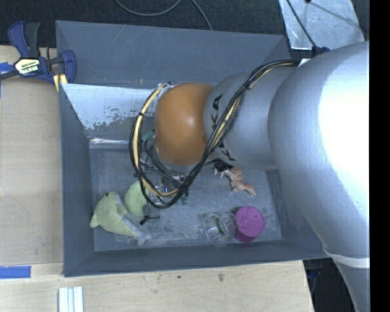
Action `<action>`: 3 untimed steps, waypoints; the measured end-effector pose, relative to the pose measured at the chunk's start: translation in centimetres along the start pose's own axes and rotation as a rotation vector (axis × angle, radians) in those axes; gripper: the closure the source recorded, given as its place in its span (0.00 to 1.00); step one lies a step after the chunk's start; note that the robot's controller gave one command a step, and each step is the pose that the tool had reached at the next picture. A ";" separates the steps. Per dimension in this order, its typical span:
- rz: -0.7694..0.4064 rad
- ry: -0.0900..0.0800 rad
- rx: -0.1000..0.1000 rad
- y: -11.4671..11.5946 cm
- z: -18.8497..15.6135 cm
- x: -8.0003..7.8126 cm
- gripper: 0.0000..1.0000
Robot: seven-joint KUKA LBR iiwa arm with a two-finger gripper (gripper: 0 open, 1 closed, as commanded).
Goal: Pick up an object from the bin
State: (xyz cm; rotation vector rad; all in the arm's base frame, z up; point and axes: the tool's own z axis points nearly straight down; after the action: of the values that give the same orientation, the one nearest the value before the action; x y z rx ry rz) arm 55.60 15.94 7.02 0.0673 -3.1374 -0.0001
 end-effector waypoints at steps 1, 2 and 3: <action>0.210 -0.006 -0.004 0.1 -0.4 -0.2 1.00; 0.211 -0.006 -0.004 0.1 -0.4 -0.2 1.00; 0.211 -0.005 -0.003 0.0 -0.8 -0.1 1.00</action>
Offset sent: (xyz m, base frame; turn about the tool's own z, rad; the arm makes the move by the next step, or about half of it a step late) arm 0.0000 0.0000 0.0000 0.0000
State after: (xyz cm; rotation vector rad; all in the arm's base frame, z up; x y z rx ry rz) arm 55.73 15.98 7.84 -0.2638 -3.1317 -0.0046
